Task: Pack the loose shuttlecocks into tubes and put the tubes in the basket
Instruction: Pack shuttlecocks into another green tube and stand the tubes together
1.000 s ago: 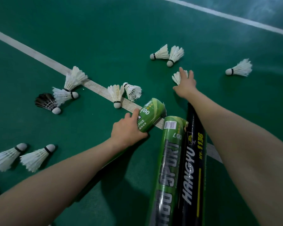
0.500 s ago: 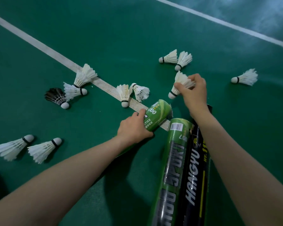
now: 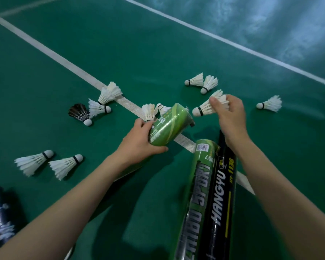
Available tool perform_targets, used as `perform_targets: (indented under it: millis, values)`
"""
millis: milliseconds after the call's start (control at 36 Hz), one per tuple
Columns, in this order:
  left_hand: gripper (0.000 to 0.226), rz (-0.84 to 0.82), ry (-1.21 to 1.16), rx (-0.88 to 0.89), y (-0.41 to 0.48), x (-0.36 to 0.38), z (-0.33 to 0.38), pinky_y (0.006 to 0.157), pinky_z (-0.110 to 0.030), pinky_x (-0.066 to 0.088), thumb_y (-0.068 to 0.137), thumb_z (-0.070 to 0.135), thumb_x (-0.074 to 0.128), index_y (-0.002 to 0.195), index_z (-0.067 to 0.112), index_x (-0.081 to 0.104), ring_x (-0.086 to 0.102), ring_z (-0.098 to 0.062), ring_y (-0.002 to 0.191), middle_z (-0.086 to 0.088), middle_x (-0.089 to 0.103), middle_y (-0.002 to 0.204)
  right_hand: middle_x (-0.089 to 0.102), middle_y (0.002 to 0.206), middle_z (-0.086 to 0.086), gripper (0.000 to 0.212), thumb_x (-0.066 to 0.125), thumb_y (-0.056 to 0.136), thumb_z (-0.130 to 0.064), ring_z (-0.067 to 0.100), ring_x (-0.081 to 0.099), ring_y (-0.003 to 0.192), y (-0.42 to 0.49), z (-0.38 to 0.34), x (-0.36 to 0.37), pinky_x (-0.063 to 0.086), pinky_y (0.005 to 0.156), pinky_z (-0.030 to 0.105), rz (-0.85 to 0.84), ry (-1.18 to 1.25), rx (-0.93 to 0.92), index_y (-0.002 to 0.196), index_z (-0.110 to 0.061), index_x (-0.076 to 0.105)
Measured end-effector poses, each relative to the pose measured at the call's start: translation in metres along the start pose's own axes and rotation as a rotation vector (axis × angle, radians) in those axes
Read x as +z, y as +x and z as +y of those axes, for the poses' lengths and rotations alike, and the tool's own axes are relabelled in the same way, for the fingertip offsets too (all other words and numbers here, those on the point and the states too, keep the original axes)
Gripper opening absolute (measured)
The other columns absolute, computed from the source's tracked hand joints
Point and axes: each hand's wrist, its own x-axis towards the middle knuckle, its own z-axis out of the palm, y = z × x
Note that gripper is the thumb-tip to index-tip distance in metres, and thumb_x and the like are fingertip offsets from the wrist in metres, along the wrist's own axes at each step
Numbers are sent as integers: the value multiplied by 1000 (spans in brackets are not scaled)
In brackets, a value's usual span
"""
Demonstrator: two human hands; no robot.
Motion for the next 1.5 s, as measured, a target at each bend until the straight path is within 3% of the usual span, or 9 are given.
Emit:
perform_targets:
  millis: [139,333,528,639,750,861,944,1056,1500]
  values:
    - [87,-103,-221,19,-5,-13,-2,72,-6,40,76,37,77,142,32,20,53,3,90,13,45,113,61,117,12,45,58,82,-58,27,60,105,-8,-6,5,48,96,47,-95,2,17,100,-17,65]
    - [69,-190,-206,79,-5,-14,-7,82,-19,45,81,41,70,136,53,30,56,-10,97,5,52,120,55,130,5,47,52,95,-43,21,55,113,-11,-10,-5,44,99,40,-195,-102,-97,131,-13,51]
    - [83,-142,-116,150,-2,-7,-11,95,-36,45,64,69,57,138,56,21,53,-12,107,8,52,124,54,90,-9,9,49,99,-30,-1,49,78,-26,-12,0,38,74,19,-242,-55,-153,93,-23,52]
    - [93,-117,-79,160,-3,-6,-8,94,-39,47,55,79,64,135,54,25,55,-12,105,12,53,120,59,93,4,8,48,99,-33,15,52,82,-30,-9,2,41,78,31,-307,21,-102,98,-26,52]
    - [81,-24,-51,188,-4,-5,-8,88,-40,50,57,74,65,125,38,39,54,-10,99,15,49,115,50,90,-2,40,37,102,-35,0,49,81,-40,-15,3,38,81,11,-359,35,-110,138,-20,32]
    - [86,70,-49,232,-5,-3,-9,90,-38,50,58,73,64,129,26,49,48,-6,99,16,41,111,36,144,-2,63,24,94,-57,10,33,129,-47,-21,1,20,108,25,-365,129,-22,149,-27,14]
    - [83,110,-37,254,-7,0,-9,85,-39,51,59,73,65,128,29,51,51,-6,95,17,44,107,41,116,-11,103,22,64,-93,16,34,127,-46,-17,0,18,114,39,-383,98,-5,147,-34,14]
    - [71,140,-95,243,-9,3,-10,85,-37,53,57,69,71,116,35,50,58,-6,95,16,55,108,16,157,2,80,16,81,-72,7,18,130,-52,-17,4,13,118,46,-422,108,5,150,-30,11]
    - [70,169,-98,210,-6,13,-15,85,-38,52,55,71,69,114,36,55,58,-6,97,22,58,110,25,154,4,72,25,88,-63,19,32,135,-52,-4,19,20,111,34,-502,98,84,149,-27,13]
